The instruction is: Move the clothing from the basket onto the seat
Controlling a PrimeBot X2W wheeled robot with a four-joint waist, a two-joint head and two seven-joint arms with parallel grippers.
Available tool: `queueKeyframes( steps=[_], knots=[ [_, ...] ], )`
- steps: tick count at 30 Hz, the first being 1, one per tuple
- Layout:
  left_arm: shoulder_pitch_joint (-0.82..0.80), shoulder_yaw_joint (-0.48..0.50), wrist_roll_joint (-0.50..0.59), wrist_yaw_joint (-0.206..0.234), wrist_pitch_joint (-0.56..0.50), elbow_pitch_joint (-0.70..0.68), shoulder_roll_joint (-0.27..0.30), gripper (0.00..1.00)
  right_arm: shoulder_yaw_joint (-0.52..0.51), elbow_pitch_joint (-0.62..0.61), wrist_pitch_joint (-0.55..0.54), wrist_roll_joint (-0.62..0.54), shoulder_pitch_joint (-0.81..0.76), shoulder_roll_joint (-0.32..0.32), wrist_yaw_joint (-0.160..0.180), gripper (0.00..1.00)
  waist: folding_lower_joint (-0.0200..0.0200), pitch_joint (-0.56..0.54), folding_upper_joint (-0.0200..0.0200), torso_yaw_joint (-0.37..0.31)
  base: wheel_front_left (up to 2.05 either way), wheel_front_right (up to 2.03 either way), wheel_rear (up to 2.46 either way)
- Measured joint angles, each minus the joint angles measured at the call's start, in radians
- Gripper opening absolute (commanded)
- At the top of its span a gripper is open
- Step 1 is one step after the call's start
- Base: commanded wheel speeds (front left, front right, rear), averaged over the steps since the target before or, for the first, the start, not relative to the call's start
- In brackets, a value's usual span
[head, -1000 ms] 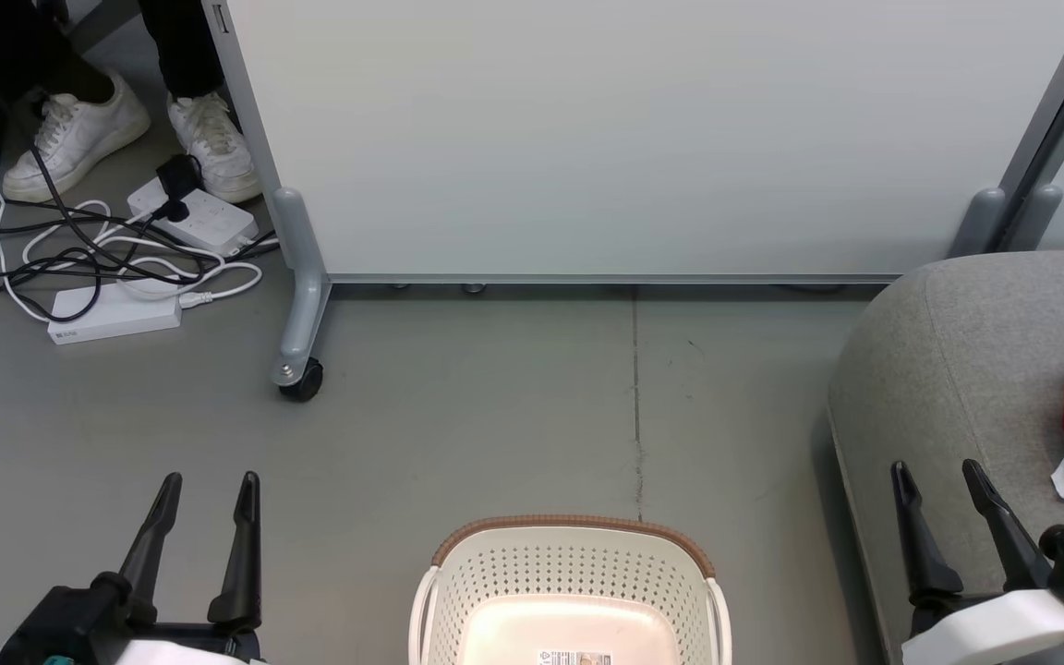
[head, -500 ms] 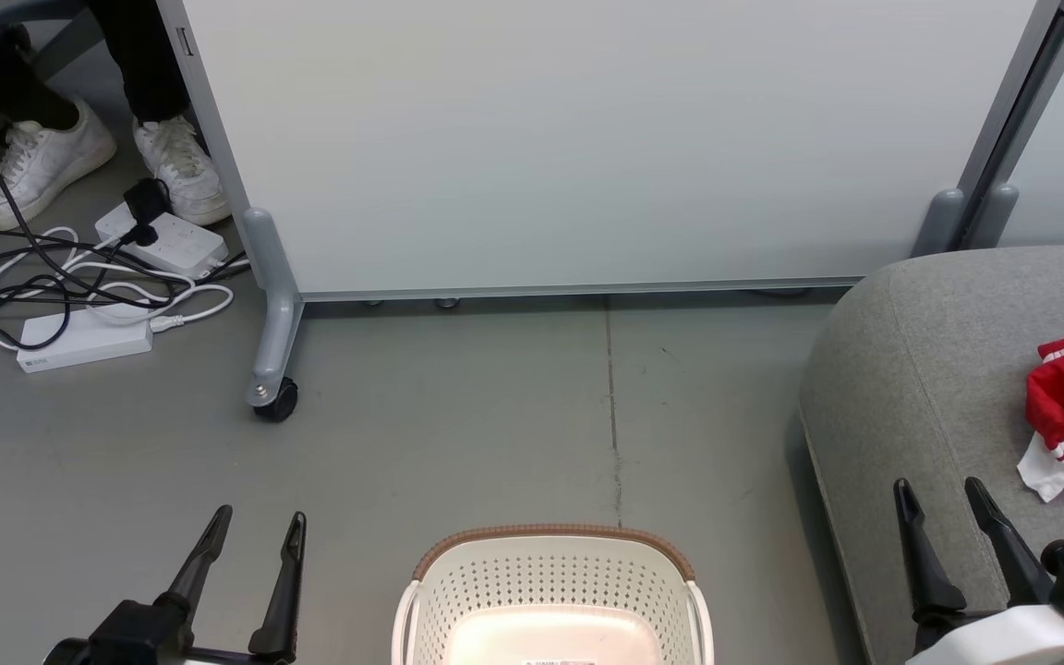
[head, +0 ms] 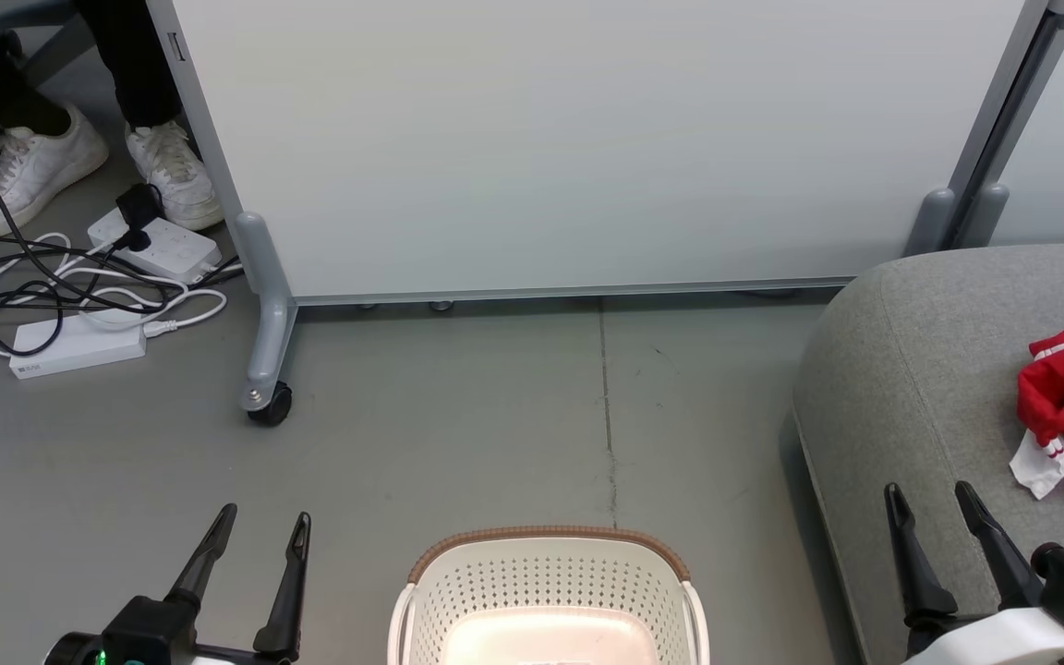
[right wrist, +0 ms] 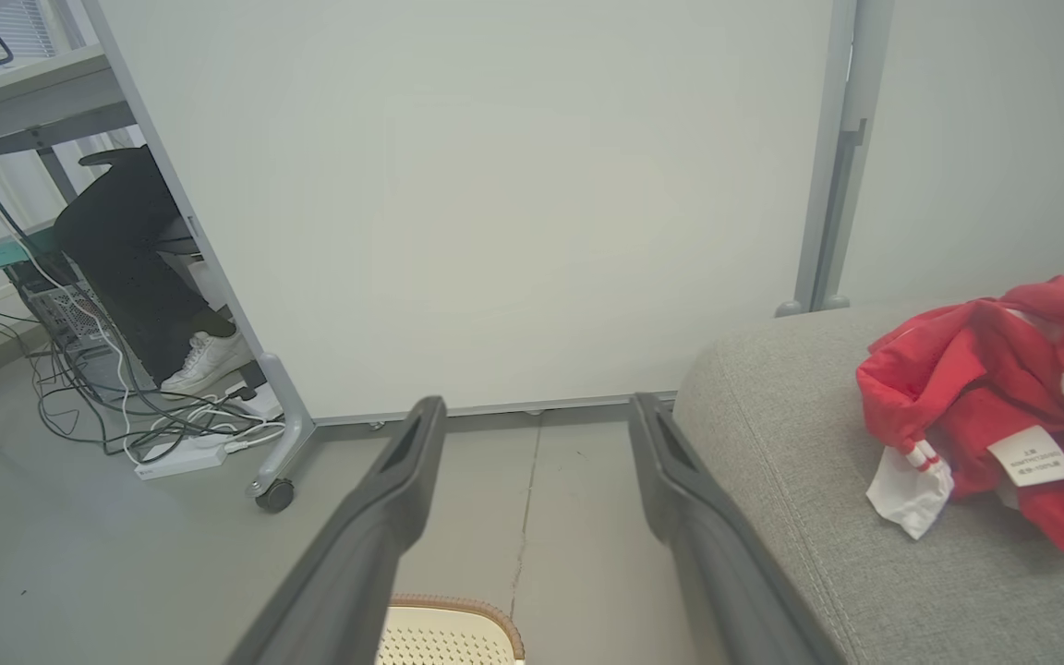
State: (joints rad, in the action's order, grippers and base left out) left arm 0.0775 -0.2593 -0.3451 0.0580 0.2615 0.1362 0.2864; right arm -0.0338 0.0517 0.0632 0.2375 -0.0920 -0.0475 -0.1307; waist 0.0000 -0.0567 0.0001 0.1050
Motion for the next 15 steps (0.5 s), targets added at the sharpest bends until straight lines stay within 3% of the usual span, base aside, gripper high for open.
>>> queueKeyframes(
  steps=[15],
  knots=[
    [-0.003, 0.02, 0.029, -0.003, 0.0, -0.011, -0.011, 1.0, 0.007, 0.001, -0.002, 0.0, 0.0, 0.0, 0.0, 1.0, 0.0, 0.002, 0.0, -0.008, 0.0, 0.0, 0.0]
  ],
)
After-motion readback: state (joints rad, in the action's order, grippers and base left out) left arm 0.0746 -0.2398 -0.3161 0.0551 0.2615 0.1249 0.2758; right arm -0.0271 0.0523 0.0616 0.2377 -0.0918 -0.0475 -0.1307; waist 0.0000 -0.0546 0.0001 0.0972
